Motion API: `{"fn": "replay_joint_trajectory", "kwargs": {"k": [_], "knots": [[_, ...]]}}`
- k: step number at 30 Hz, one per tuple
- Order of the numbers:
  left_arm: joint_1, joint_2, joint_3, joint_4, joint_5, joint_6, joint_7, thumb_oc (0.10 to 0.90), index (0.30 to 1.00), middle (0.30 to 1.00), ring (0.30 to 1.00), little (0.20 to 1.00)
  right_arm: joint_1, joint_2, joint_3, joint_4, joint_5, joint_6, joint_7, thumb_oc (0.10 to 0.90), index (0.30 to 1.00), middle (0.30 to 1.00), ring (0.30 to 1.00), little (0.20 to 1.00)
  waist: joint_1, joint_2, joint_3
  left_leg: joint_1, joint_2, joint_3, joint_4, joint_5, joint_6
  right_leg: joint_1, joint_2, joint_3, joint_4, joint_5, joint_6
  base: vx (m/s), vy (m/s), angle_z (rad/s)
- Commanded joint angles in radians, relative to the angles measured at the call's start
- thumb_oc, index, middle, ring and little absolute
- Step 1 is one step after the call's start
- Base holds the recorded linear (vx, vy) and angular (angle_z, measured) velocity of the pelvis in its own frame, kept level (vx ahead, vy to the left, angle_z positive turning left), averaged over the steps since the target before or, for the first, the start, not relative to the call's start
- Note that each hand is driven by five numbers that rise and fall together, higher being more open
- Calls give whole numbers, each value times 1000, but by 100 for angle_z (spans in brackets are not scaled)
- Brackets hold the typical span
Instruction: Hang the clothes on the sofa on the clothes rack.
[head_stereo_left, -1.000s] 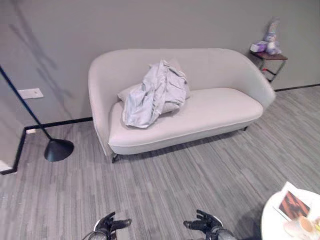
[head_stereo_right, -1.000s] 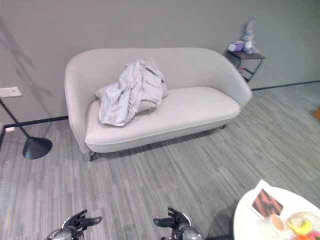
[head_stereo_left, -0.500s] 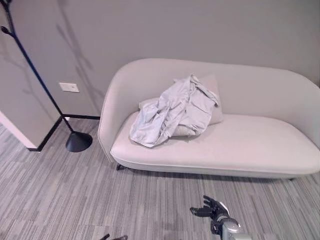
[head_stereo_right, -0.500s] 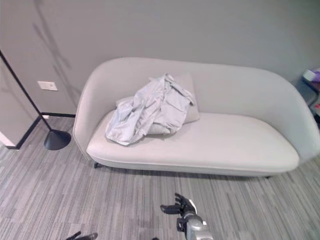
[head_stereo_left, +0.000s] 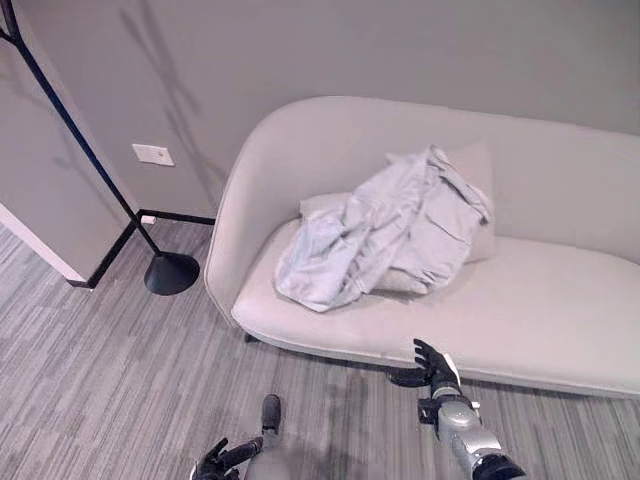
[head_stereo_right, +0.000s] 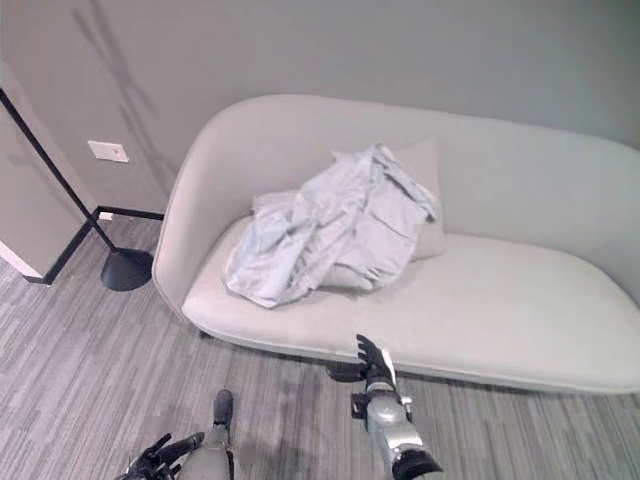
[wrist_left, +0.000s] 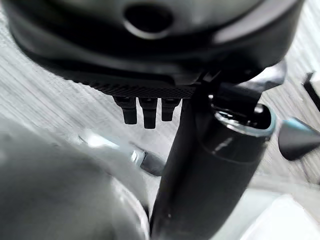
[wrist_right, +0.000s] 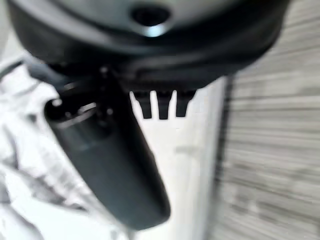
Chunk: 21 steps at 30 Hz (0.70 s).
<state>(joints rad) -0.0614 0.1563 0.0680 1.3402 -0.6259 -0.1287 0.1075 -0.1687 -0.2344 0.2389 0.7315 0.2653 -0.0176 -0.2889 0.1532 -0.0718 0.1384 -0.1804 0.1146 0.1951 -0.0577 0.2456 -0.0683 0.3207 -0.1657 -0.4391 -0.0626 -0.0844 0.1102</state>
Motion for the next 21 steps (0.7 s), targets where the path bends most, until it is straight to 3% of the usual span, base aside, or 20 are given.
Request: {"fn": "replay_joint_trajectory", "kwargs": {"k": [1, 3, 5, 8, 9, 11, 12, 14, 17, 21], "knots": [[2, -5, -159, 1, 119, -31, 30, 800, 900, 900, 900, 900, -119, -30, -53, -91, -131, -73, -91, 800, 900, 900, 900, 900, 38, 21, -80, 55, 33, -4, -4, -101, -20, -98, -74, 56, 14, 47, 45, 284, 555, 8], [-13, 5, -216, -9, 195, -28, 43, 800, 900, 900, 900, 900, -170, -12, -64, -98, -182, -64, -166, 800, 900, 900, 900, 900, 37, 9, -84, 101, -11, 29, -29, -140, 19, -159, -127, 68, 141, 67, 65, 208, 519, 0], [-6, 4, -264, -15, 245, -22, 53, 800, 900, 900, 900, 900, -183, -4, -95, -119, -230, -44, -262, 800, 900, 900, 900, 900, 21, 10, -73, 140, -57, 29, -30, -182, 54, -191, -173, 74, 279, 131, 76, 144, 377, -9], [-2, 0, -284, -10, 256, -10, 56, 800, 900, 900, 900, 900, -187, 8, -102, -138, -239, -28, -308, 800, 900, 900, 900, 900, 6, 20, -56, 166, -74, 25, -30, -199, 77, -241, -187, 91, 408, 170, 76, 79, 197, 25], [5, -4, -291, 2, 271, -6, 67, 800, 900, 900, 900, 900, -175, 19, -115, -151, -266, -18, -357, 800, 900, 900, 900, 900, -11, 38, -46, 190, -77, 27, -30, -220, 88, -280, -176, 98, 482, 161, 75, 144, 232, 28], [8, -7, -293, 6, 275, -7, 72, 800, 900, 900, 900, 900, -166, 21, -119, -160, -271, -18, -378, 800, 900, 900, 900, 900, -20, 42, -45, 192, -76, 21, -30, -225, 86, -300, -150, 106, 470, 143, 61, 109, 85, 23], [17, -14, -295, 10, 278, -16, 84, 800, 900, 900, 900, 900, -139, 18, -135, -192, -282, -15, -421, 800, 900, 900, 900, 900, -37, 48, -37, 203, -77, 2, -30, -236, 77, -328, -95, 121, 380, 64, 34, 87, -28, 31], [19, -19, -298, 11, 282, -17, 85, 800, 900, 900, 900, 900, -132, 11, -143, -207, -295, -5, -432, 800, 900, 900, 900, 900, -43, 50, -32, 202, -74, -4, -30, -234, 71, -327, -79, 120, 306, 69, 29, 70, -50, 18], [36, -34, -281, 34, 320, -19, 107, 800, 900, 900, 900, 900, -101, -2, -178, -196, -305, 10, -489, 800, 900, 900, 900, 900, -44, 26, -46, 229, -82, -14, -30, -256, 59, -267, -34, 179, 88, 85, 37, 143, -92, 28], [63, -56, -272, 51, 337, -18, 110, 800, 900, 900, 900, 900, -91, -14, -185, -207, -320, 9, -480, 800, 900, 900, 900, 900, -36, 33, -81, 222, -66, -10, -30, -250, 43, -219, -25, 158, -6, 123, 37, 101, -58, -6]]}}
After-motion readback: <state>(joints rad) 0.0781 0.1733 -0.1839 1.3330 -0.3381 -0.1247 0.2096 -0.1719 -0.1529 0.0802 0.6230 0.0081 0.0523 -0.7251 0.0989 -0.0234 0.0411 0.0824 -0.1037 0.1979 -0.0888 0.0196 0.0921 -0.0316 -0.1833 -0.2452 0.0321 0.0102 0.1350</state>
